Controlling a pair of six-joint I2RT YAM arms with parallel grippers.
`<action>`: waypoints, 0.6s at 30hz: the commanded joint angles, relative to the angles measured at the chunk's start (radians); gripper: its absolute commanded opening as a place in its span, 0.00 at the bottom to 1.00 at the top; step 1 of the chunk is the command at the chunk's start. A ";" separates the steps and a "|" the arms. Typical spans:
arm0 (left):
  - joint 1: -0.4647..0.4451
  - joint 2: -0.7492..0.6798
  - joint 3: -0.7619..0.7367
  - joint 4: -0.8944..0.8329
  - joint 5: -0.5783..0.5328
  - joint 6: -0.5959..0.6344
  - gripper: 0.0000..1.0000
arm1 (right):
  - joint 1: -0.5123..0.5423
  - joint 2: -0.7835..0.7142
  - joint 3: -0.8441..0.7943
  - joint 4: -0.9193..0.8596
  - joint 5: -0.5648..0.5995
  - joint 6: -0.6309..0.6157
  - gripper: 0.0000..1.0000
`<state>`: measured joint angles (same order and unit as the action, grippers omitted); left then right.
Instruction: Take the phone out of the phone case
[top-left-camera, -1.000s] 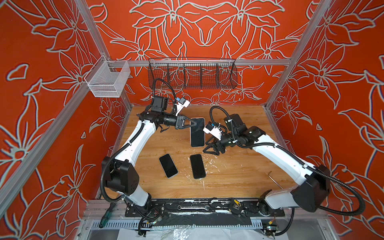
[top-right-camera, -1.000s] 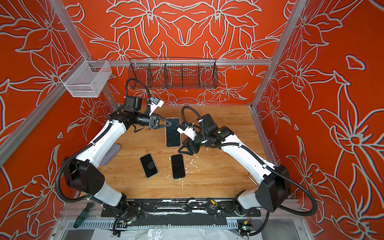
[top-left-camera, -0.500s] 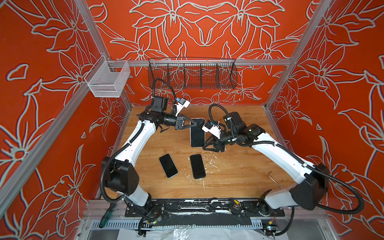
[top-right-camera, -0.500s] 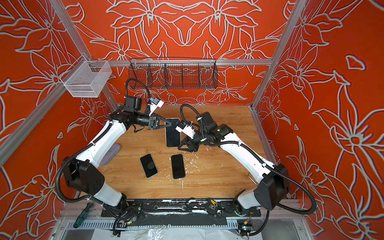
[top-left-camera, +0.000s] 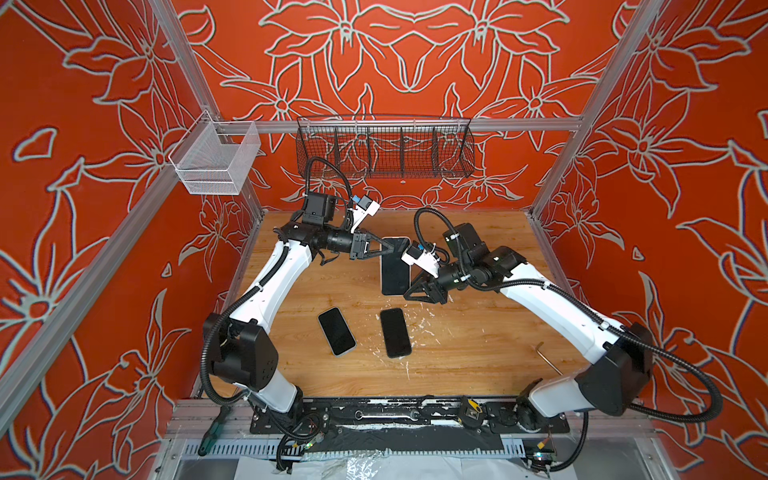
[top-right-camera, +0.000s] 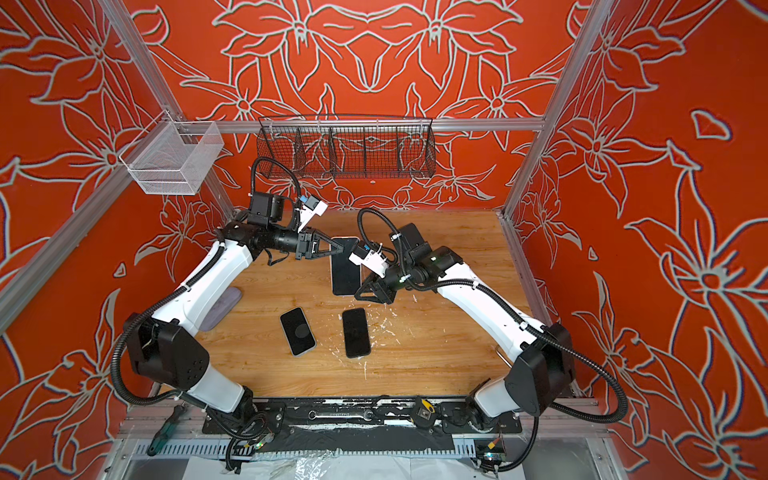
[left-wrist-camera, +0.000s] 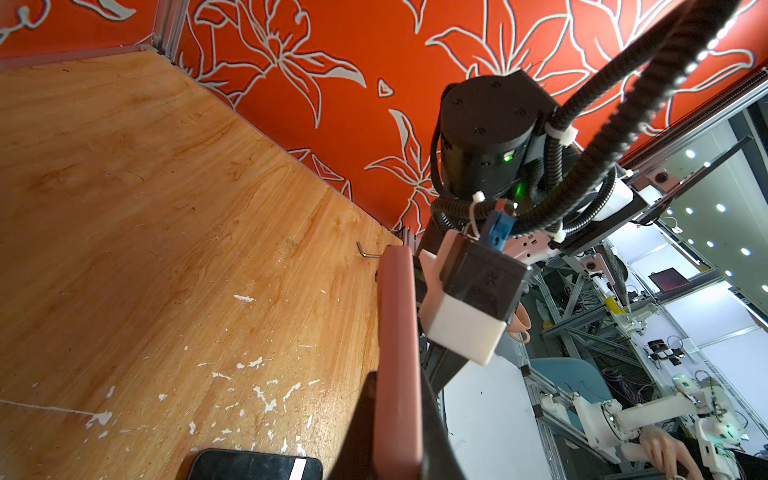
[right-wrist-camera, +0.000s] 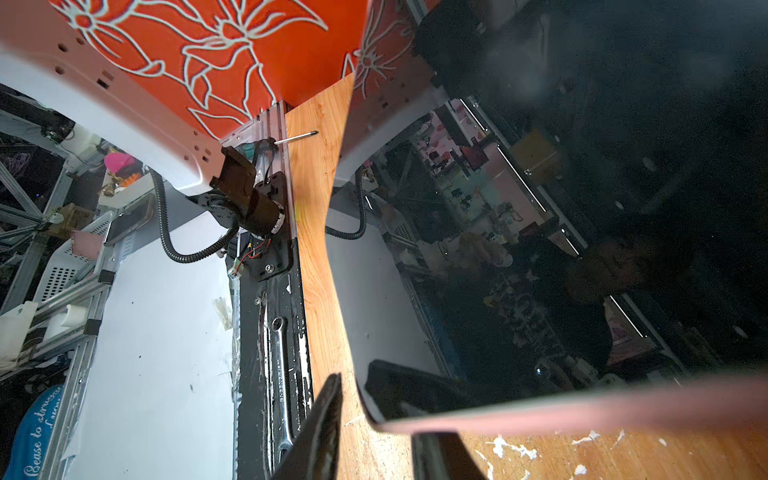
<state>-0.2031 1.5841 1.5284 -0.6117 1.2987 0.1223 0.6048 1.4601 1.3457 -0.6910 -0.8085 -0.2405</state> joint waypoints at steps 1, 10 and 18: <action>-0.004 -0.021 -0.001 0.021 0.047 0.011 0.00 | 0.012 0.000 0.029 -0.019 -0.060 -0.034 0.24; -0.010 0.009 0.027 0.030 0.066 0.001 0.00 | 0.026 -0.022 -0.002 0.049 -0.161 0.025 0.12; -0.048 0.055 0.028 0.091 0.079 -0.051 0.00 | 0.074 -0.064 0.008 0.102 -0.159 0.058 0.12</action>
<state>-0.2100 1.5997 1.5299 -0.5831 1.3827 0.0910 0.6231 1.4368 1.3434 -0.6945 -0.8864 -0.1707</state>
